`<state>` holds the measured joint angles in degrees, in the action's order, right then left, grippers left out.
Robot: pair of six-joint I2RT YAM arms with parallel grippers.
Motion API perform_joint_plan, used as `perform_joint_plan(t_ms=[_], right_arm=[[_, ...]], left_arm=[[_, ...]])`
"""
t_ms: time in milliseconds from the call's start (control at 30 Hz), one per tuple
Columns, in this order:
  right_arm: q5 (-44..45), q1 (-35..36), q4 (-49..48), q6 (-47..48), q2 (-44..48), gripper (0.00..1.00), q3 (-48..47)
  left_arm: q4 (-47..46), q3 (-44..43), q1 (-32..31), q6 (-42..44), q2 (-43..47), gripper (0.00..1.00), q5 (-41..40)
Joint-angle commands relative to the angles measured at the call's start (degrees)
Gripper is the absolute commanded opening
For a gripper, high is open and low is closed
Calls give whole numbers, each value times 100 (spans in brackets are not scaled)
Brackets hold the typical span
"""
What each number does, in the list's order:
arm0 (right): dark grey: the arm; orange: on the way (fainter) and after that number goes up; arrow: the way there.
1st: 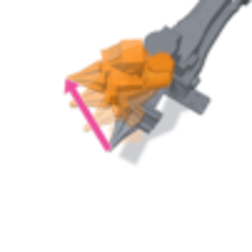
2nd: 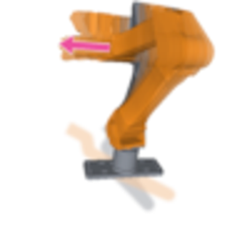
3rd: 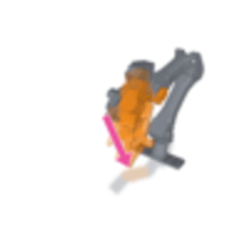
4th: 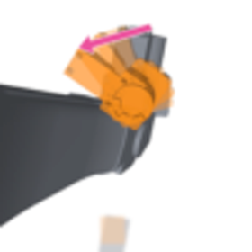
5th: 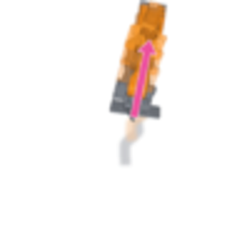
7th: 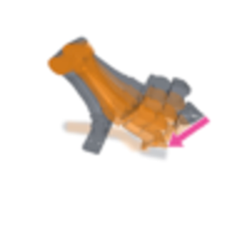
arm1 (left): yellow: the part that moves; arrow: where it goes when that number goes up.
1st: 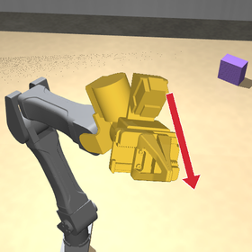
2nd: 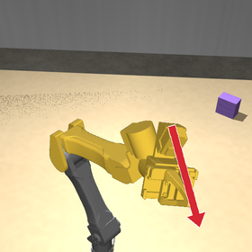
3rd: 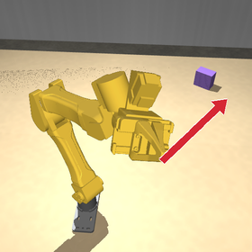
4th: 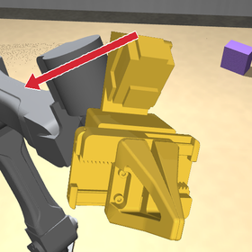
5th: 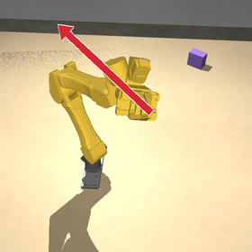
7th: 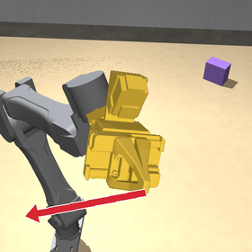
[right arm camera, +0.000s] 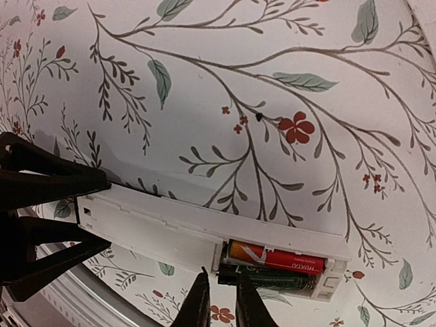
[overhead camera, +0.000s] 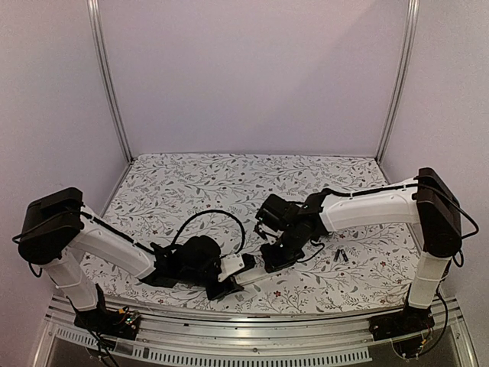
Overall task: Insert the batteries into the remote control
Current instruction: Load the battery into the battery compartment.
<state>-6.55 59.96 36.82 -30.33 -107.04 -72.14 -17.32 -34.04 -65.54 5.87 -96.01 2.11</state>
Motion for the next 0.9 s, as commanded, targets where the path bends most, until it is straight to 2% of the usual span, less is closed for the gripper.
perform_joint_plan(t_ms=[0,400,867], right_arm=[[185,99,149,49,-326,15,2],[841,207,492,-41,-393,18,-71],[1155,209,610,-102,-392,12,9]], left_arm=[[-131,32,-57,-16,87,44,10],[-202,108,-47,-76,70,41,19],[-128,141,-20,-120,152,41,-53]])
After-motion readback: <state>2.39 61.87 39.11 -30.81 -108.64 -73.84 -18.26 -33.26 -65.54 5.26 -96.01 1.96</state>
